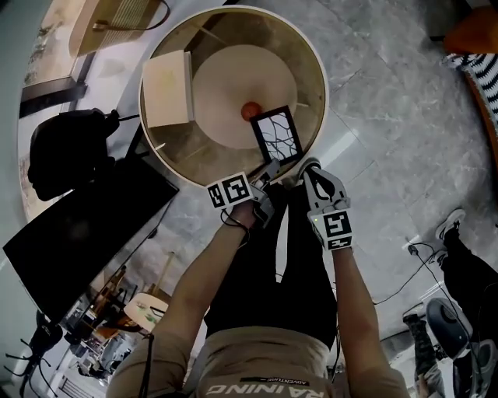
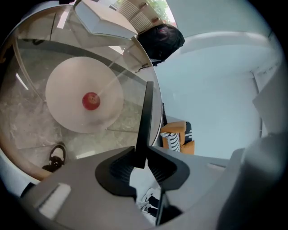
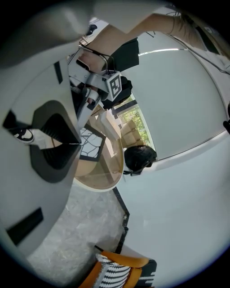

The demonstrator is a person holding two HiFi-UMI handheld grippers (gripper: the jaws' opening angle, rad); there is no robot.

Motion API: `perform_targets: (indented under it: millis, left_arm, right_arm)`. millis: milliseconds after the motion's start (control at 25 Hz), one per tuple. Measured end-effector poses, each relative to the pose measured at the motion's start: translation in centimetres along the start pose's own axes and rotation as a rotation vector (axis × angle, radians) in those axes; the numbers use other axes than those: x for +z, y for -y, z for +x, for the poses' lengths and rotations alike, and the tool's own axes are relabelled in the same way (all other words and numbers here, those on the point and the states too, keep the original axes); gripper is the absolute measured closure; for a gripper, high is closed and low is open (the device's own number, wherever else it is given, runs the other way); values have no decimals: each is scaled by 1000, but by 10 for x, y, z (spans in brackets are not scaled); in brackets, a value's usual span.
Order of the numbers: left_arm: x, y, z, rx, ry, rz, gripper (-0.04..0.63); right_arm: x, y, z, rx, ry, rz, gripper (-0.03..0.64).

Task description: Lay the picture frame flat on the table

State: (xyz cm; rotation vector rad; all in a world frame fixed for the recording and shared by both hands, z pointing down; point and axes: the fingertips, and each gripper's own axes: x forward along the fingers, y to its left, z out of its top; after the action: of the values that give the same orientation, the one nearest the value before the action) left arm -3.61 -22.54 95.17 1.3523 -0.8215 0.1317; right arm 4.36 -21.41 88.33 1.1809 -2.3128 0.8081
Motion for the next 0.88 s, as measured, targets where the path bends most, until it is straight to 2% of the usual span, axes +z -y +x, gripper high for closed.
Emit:
perform_targets:
  millis: [160,240,440,600,880]
  left_arm:
    - [-2,-4,5,50,-14,38,514]
    - [-3,-8,5,100,-21,80,499]
    - [-4,-19,-2,282,-46,302,437]
    - [-8,-27,-5,369,-52,419,390]
    - [-14,-29,-8,358,-38,393,390]
  right_arm:
    - [-2,1,4,12,-9,4,608]
    - [-3,0,4,15,-14,3,607]
    - [-14,-4,3,29,-51,18,607]
    - [-19,-5,3,33,-50,32,607]
    - [-19,-9,2,46,-46,27,608]
